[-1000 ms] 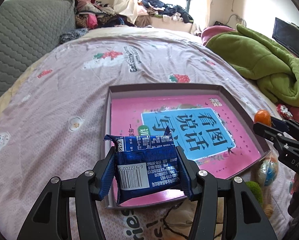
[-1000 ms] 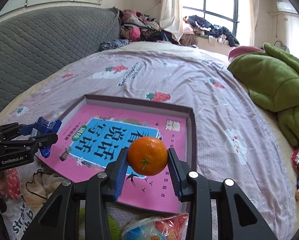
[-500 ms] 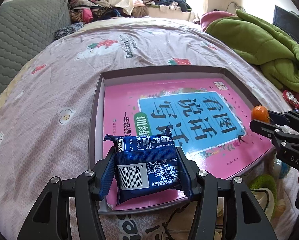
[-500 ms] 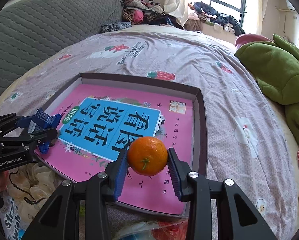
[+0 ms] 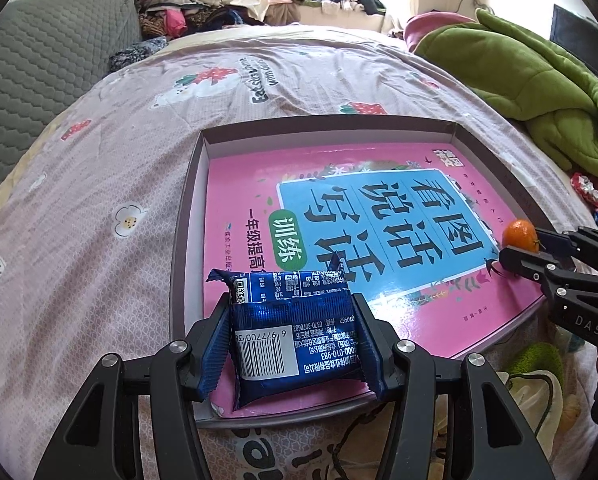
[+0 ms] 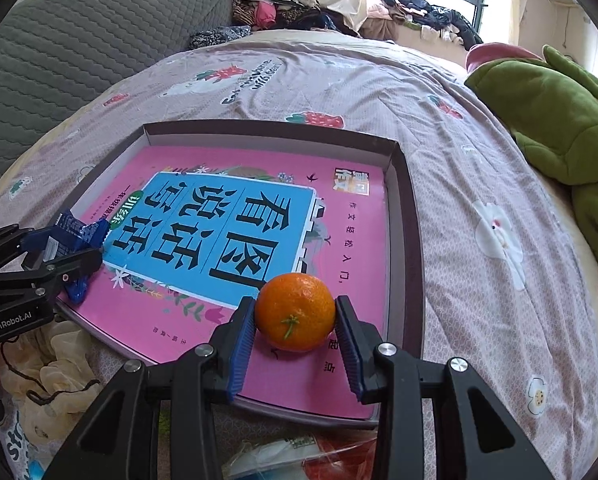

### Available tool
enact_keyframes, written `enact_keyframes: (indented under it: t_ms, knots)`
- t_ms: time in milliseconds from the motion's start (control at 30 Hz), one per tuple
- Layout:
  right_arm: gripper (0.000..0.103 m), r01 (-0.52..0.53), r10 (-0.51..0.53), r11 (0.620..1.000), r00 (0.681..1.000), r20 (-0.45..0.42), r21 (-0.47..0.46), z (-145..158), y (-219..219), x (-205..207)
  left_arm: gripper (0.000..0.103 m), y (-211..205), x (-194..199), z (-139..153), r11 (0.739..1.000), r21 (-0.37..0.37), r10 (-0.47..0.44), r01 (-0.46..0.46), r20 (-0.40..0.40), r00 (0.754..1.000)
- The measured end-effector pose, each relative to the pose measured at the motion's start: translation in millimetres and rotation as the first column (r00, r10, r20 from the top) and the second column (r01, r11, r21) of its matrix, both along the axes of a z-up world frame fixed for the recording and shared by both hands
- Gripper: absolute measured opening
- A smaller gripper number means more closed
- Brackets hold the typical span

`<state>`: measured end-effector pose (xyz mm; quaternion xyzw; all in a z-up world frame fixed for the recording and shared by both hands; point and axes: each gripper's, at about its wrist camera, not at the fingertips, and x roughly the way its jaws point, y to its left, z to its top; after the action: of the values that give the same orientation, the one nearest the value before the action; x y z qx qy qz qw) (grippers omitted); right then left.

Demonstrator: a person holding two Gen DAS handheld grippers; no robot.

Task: Organize objects
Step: 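Lower the packet into the tray and open the left gripper while the right gripper releases the orange there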

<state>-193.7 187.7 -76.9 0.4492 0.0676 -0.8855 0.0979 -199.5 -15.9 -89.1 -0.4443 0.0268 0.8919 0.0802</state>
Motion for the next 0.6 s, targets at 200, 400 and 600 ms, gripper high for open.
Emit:
enact_keyframes:
  t_ms: [200, 400, 600]
  knots:
    - [0.04, 0.001, -0.001, 1.0, 1.0, -0.017, 0.028, 1.7, -2.3, 1.4, 0.059, 0.3, -0.2, 0.9, 1.0, -0.01, 0.005, -0.005, 0.0, 1.0]
    - [0.049, 0.006, -0.004, 0.999, 0.999, -0.038, 0.045, 7.5, -2.3, 2.1, 0.059, -1.3, -0.4, 3.0, 1.0, -0.007, 0.009, -0.009, 0.004, 1.0]
    - [0.052, 0.006, -0.004, 0.999, 0.999, -0.043, 0.038, 13.0, -2.7, 3.7, 0.059, -2.6, 2.1, 11.9, 1.0, 0.012, 0.012, -0.012, -0.003, 1.0]
